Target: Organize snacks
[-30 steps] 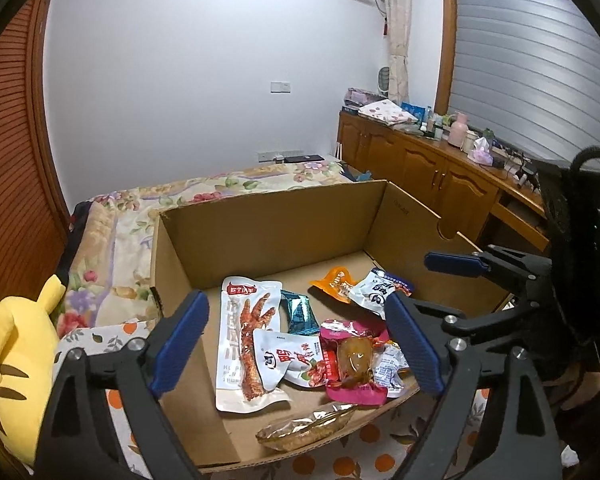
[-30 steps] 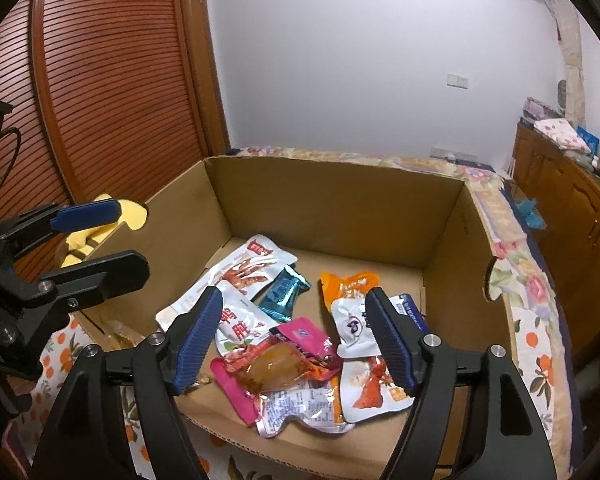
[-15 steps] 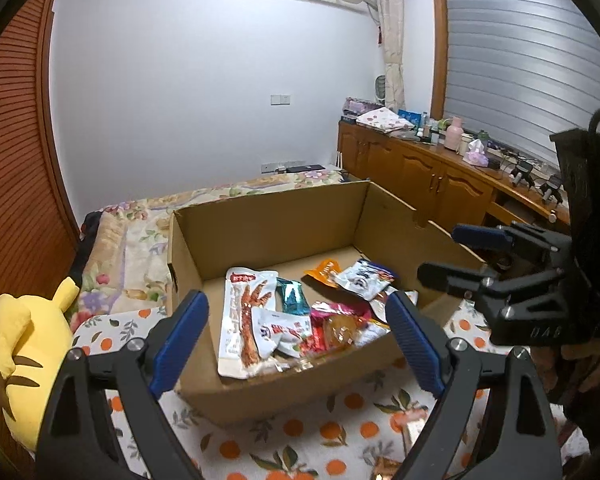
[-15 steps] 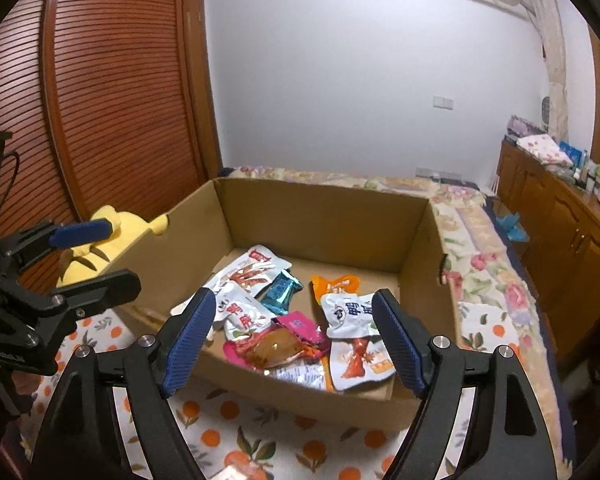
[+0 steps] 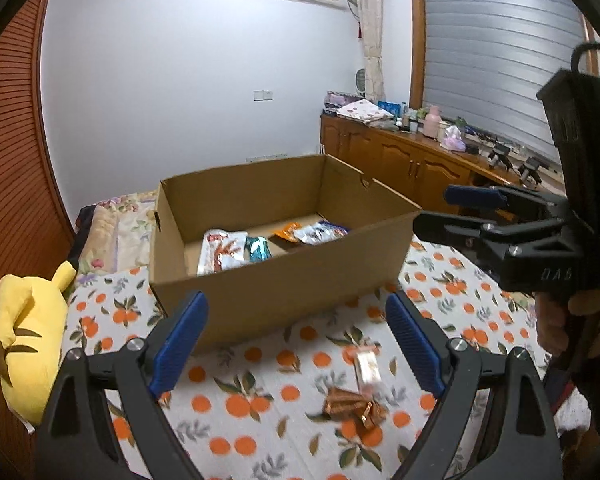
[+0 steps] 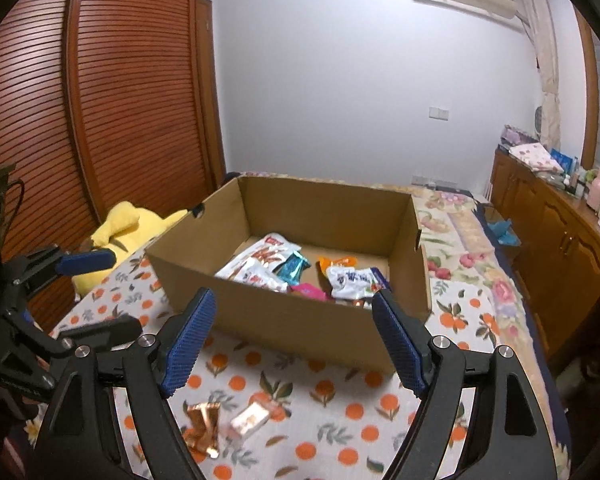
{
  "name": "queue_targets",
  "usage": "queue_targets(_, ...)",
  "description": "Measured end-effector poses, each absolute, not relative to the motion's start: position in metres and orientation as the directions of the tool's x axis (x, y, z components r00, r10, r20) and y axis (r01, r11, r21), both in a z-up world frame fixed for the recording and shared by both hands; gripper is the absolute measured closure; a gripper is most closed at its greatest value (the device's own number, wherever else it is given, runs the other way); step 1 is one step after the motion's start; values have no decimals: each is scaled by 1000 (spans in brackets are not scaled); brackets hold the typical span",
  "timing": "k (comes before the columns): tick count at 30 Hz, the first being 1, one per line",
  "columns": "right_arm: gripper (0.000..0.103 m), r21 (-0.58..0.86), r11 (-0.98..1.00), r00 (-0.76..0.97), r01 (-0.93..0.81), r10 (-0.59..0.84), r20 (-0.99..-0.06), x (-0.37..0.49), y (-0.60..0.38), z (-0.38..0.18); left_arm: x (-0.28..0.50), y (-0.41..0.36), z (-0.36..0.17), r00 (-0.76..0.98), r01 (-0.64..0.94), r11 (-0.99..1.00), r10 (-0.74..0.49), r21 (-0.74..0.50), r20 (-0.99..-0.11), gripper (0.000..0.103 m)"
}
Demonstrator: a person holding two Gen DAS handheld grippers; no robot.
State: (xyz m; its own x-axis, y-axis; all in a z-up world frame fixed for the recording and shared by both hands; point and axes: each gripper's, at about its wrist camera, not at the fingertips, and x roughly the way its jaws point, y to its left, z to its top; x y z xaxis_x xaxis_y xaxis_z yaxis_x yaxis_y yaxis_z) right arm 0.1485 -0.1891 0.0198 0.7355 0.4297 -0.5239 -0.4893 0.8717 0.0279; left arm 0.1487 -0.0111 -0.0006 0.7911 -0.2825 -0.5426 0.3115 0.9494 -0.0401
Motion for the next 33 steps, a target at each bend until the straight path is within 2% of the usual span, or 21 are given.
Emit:
queue_targets(20,22,68,866,667,-496,429,-609,119,-196,-31,141,-47,-81,672,313,946,-281,-82,-685,12)
queue_targets(33,22,82,871,648,-485,421,-634,121,-197,-47,150,-45,-106,633,276,956,-256,-97,-730,13)
